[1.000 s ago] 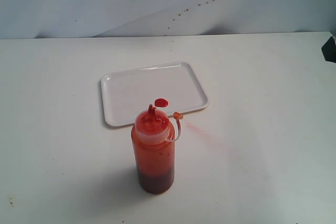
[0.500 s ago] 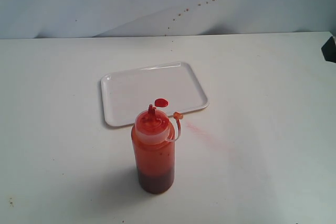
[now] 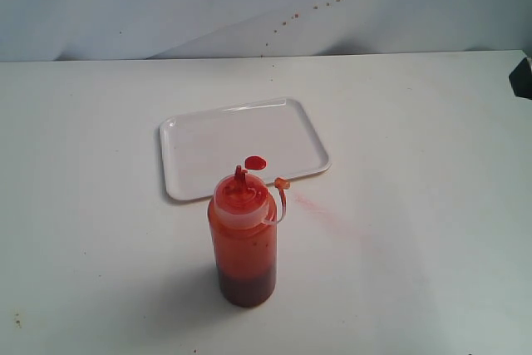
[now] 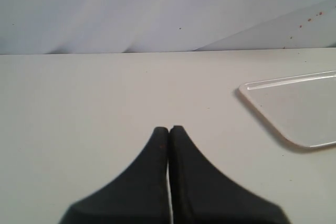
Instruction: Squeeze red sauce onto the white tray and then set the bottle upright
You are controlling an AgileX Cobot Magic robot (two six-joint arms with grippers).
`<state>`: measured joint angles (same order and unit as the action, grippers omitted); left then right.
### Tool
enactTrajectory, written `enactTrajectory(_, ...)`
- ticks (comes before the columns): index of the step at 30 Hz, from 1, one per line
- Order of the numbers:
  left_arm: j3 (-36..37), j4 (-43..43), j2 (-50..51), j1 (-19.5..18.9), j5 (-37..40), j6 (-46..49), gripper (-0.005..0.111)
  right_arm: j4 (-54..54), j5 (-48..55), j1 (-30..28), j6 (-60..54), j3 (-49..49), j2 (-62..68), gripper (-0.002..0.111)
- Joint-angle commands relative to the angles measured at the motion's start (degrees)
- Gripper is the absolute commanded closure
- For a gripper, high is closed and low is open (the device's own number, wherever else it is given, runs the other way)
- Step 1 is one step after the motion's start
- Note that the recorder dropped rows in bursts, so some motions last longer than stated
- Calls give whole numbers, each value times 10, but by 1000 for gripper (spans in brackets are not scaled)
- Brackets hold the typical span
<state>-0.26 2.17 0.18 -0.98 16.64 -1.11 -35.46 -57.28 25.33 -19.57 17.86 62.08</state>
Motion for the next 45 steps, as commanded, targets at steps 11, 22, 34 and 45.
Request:
enactTrajectory(11, 3, 3, -2, -2, -1, 1, 107, 2, -3, -2, -1, -2, -5, 108)
enactTrajectory(22, 3, 3, -2, -2, -2, 1, 107, 2, -3, -2, -1, -2, -5, 108)
enactTrajectory(34, 3, 3, -2, -2, -2, 1, 107, -26, -48, -2, -1, -2, -6, 108)
enactTrajectory(45, 3, 3, -2, -2, -2, 1, 107, -52, 88, -98, -88, -2, -97, 108)
